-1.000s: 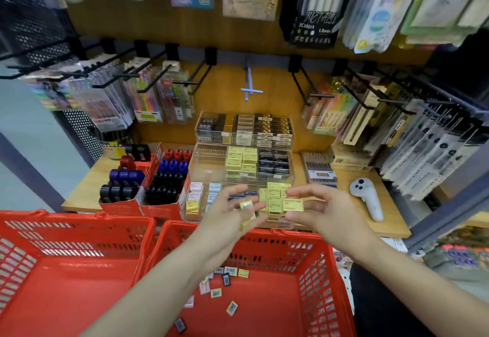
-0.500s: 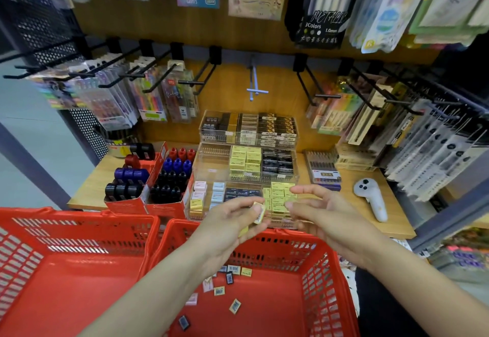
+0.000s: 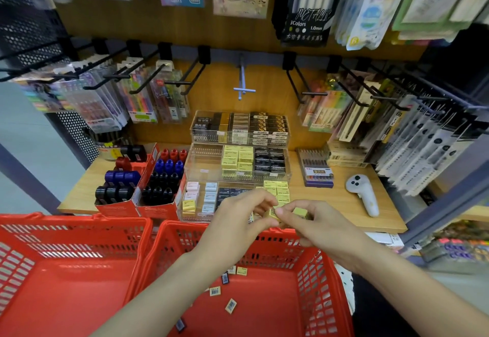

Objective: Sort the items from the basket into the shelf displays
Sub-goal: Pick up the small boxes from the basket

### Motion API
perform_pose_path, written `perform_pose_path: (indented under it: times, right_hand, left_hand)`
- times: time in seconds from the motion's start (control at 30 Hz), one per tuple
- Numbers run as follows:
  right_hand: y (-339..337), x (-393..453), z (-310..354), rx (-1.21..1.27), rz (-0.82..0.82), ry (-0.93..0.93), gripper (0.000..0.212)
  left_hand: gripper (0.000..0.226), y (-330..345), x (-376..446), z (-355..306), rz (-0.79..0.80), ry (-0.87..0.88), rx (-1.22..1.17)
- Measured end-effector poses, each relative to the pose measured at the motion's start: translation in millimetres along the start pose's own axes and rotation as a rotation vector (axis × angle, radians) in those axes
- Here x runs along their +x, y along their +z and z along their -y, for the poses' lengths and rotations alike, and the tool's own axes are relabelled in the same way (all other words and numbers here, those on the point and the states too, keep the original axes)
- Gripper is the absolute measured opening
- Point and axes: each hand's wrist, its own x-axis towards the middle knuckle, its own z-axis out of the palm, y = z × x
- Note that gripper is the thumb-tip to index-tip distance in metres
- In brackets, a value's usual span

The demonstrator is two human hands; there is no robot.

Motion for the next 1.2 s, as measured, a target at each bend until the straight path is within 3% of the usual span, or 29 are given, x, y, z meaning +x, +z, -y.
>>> perform_pose_path:
  times: [0.17,0.23,0.33,0.4,0.5,0.7,0.8,1.07,1.2]
  right_hand:
    - [-1,2,-3,0.146,0.026,0.034,0.028]
    - [-4,4,-2,0.245,-0.028,0.029,0.026]
    - [-10,7,-2,0.239,-0.171,-0.045,0.016]
    - [-14,7,-2,0.207,-0.188,-0.096,0.018]
    - [-14,4,-2,0.051,-0.187,-0.170,0.021]
    - [-8,4,-4,-0.003,-0.153,-0.218,0.023]
    - [-9,4,-6,-0.008,-0.165,-0.213,0.025]
    - [-16,17,-30,-0.018,-0.176,-0.158,0.028]
    - [-33,50,-57,-0.088,-0.297,-0.094,0.021]
  left_hand:
    - [0.018,4,0,-3,-0.050,-0.125,-0.132]
    - [0.011,5,1,-5,-0.108,-0.371,-0.472]
    - [0.018,1,6,-5,-0.144,-0.853,-1.090]
    - [0.027,-3,10,-6,-0.084,-0.914,-1.260]
    - [0.049,-8,12,-8,0.029,-0.824,-1.217]
    - [0.034,-7,9,-4,0.057,-0.636,-1.037]
    - [0.035,-5,8,-3,0.048,-0.539,-0.834]
    - [0.028,5,14,13,-0.062,-0.529,-0.576]
    - [0.025,12,33,37,-0.079,-0.553,-0.435]
